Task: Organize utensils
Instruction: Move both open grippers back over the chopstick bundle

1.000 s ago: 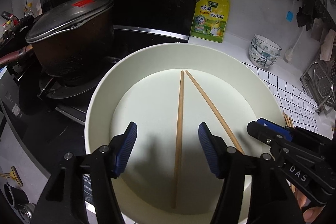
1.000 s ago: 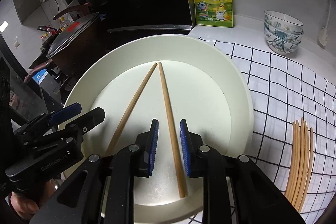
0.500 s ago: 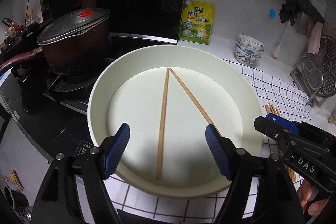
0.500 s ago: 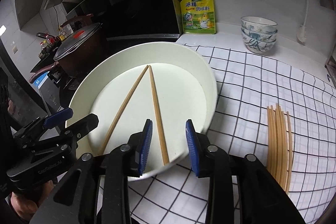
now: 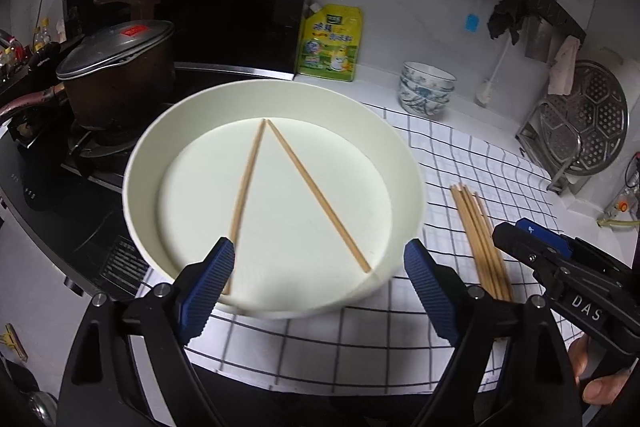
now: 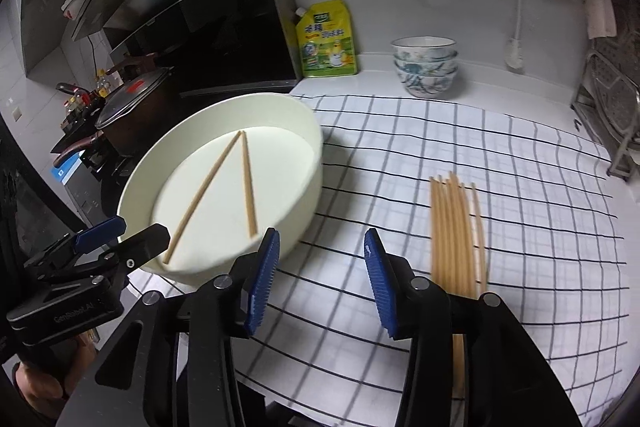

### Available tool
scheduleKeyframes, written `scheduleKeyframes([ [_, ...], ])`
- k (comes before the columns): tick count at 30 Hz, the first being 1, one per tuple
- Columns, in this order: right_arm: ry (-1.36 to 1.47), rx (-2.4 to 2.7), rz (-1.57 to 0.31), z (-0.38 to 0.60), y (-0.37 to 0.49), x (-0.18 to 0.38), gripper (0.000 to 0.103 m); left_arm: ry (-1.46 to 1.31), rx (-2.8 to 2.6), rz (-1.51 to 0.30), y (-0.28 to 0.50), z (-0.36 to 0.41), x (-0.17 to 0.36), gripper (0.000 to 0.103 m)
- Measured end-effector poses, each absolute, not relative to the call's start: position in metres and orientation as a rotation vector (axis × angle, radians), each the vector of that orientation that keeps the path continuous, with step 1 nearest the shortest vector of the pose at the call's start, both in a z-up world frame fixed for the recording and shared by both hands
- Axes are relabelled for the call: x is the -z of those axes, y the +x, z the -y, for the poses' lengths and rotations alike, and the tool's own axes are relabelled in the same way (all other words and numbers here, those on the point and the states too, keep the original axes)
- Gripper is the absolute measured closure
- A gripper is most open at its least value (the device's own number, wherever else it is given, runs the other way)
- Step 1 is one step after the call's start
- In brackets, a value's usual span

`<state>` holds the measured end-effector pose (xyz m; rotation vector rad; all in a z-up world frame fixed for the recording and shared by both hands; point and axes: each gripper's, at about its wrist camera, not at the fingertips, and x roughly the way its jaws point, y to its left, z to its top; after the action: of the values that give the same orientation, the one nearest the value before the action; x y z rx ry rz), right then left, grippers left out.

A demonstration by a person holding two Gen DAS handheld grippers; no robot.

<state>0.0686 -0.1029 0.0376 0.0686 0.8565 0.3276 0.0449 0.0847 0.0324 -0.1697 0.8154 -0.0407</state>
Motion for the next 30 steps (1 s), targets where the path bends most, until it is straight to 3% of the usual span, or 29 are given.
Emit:
scheduleKeyframes([
  [15, 0.073, -0.188, -0.899, 0.203, 0.052, -0.005, 0.057, -0.134, 0.15, -0.826, 0.036, -0.001, -0.027, 0.012],
  [30, 0.047, -0.142, -0.999, 0.236, 0.075, 0.05, 0.054, -0.058, 0.151, -0.914, 0.05, 0.056, 0.022, 0.01],
])
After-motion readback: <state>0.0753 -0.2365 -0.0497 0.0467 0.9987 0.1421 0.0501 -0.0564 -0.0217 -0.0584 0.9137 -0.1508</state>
